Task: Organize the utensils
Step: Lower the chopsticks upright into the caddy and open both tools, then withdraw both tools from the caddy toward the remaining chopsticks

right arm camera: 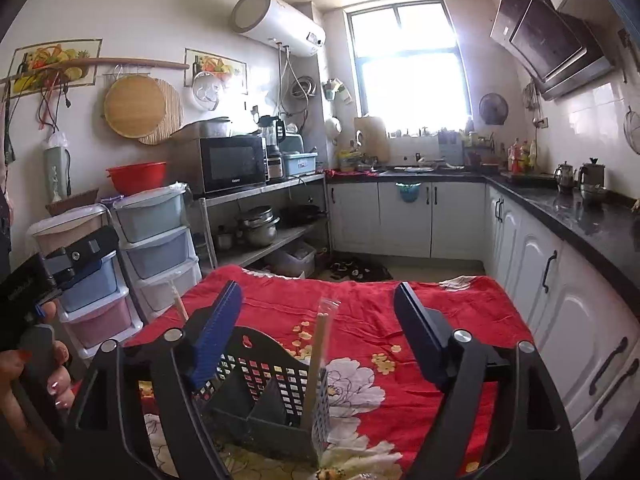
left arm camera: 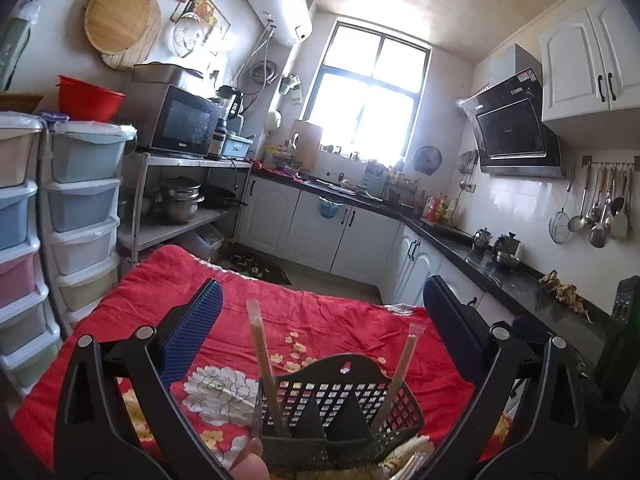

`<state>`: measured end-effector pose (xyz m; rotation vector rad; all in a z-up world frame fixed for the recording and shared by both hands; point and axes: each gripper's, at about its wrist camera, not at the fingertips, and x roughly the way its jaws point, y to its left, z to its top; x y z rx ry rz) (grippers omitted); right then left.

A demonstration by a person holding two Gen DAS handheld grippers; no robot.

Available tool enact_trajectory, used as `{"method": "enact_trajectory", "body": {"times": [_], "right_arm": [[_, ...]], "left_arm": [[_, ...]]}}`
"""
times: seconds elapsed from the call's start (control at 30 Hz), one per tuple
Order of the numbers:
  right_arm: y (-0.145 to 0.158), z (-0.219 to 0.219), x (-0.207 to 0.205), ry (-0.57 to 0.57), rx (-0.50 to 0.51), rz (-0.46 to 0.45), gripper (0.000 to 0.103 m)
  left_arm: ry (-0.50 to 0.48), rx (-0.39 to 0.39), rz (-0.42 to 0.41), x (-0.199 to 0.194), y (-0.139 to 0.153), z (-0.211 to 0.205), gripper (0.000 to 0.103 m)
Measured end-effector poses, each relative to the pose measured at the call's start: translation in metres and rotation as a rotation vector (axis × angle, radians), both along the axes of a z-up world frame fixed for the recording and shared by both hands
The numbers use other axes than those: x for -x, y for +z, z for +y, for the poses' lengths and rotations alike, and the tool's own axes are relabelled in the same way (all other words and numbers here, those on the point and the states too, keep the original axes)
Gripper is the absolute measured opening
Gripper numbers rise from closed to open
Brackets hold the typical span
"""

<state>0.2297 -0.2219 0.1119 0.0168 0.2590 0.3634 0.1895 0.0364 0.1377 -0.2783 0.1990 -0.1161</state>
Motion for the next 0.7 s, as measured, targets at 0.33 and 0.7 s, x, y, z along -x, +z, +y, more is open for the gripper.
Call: {"method": "enact_trajectory", "body": {"times": [0.33,0.7], "right_arm": [[0.009,-0.002,0.039,-0.006,-0.001,-0.045,0.086],[0.004,0.003,0.061,0.009,0.013,-0.003,0.087]], "left_arm": [[0.011,0.028,0.005,0.027,-0.009,0.009,0.092],[0.004,0.037,0.025,0.051,-0.02,0.015,0.092]]}}
